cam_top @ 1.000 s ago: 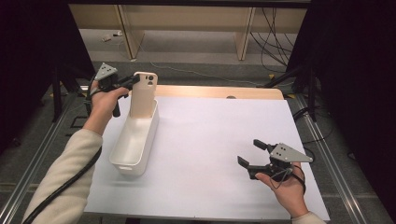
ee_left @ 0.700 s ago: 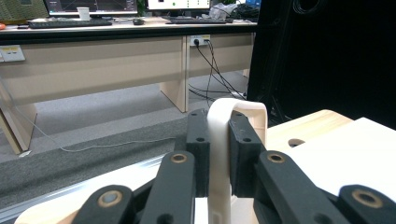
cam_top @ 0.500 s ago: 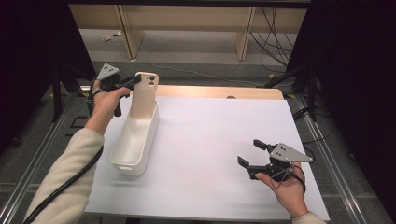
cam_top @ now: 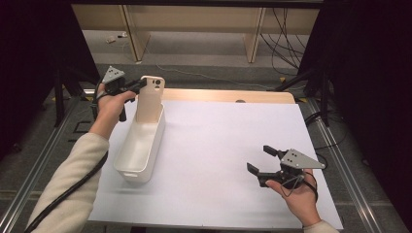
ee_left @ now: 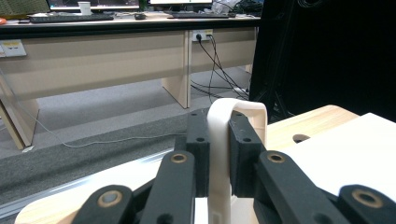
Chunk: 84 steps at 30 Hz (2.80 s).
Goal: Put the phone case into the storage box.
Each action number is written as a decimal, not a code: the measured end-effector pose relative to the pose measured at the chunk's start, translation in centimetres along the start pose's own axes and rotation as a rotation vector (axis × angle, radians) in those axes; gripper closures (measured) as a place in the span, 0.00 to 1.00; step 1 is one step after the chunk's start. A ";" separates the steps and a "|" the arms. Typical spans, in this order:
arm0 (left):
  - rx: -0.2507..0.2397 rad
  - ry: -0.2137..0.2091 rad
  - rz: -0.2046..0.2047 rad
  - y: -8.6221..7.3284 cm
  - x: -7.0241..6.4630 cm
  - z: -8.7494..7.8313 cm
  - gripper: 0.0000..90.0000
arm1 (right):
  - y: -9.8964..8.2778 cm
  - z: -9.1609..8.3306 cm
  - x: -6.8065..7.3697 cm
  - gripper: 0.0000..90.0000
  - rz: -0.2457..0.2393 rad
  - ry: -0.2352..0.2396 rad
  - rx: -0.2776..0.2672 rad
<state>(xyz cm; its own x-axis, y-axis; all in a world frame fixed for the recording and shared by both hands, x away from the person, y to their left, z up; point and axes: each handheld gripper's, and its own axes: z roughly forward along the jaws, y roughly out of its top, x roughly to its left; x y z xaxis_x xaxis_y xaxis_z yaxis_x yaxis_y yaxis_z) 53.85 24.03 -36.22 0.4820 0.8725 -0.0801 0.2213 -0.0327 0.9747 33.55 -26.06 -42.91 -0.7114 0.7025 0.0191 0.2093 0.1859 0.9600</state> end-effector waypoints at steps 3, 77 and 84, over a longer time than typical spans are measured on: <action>0.003 0.002 -0.003 -0.1 0.1 0.0 0.90 | 0.0 0.0 0.0 0.17 0.000 0.000 0.002; 0.060 0.029 -0.021 -1.6 0.6 1.8 0.90 | 0.0 0.0 0.0 0.17 0.000 0.006 0.005; 0.062 0.033 -0.029 -1.7 0.8 1.8 0.89 | 0.0 0.1 0.0 0.17 -0.003 0.010 0.007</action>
<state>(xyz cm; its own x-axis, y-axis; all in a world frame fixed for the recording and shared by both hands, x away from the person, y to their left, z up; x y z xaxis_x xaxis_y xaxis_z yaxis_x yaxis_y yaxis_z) 55.37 23.96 -38.35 0.4468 0.8891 -0.0999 0.2871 -0.0368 0.9572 33.60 -26.05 -42.97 -0.7186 0.6952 0.0186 0.2116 0.1930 0.9581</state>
